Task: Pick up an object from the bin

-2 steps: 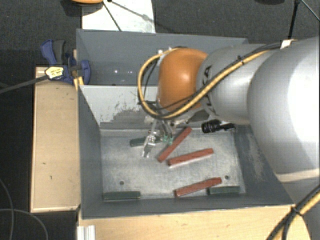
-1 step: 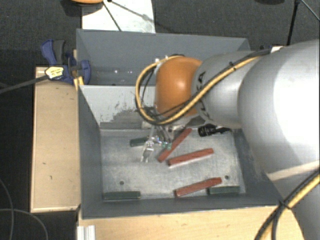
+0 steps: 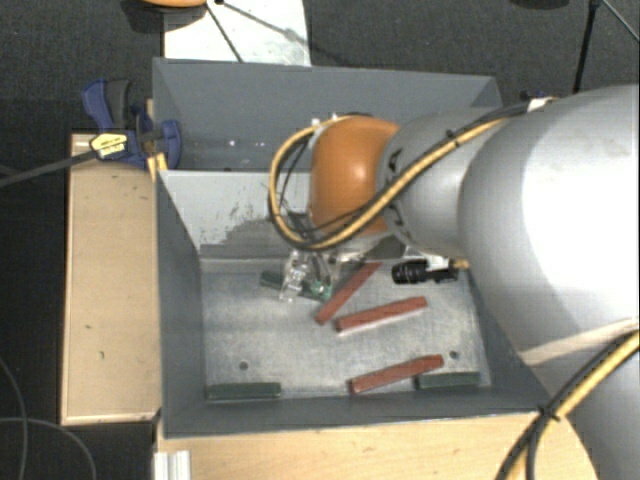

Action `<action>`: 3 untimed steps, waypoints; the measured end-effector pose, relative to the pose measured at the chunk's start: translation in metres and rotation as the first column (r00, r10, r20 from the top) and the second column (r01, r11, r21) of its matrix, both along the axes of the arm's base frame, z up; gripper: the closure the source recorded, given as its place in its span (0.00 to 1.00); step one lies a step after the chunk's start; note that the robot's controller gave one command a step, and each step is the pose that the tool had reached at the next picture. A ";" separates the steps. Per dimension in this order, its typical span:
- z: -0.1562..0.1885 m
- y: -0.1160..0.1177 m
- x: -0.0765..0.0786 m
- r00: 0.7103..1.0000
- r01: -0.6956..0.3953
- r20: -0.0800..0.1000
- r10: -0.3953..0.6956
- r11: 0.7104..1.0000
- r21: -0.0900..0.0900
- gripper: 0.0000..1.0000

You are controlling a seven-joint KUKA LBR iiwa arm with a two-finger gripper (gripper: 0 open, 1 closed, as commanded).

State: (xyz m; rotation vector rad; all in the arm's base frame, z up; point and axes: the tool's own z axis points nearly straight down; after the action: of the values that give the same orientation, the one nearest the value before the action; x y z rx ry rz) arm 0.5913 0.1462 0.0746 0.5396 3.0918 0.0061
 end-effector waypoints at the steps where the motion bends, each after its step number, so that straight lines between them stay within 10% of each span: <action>1: 0.000 0.000 0.000 1.000 0.001 0.000 -0.001 1.000 0.000 1.00; 3: 0.022 -0.001 -0.003 1.000 0.001 -0.009 -0.001 1.000 -0.004 1.00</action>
Offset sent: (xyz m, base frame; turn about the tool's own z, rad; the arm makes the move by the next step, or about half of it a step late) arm 0.0000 0.0000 0.1063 0.0000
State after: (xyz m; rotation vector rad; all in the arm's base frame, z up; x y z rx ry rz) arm 0.5883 0.1449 0.0962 0.5423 3.1000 -0.0021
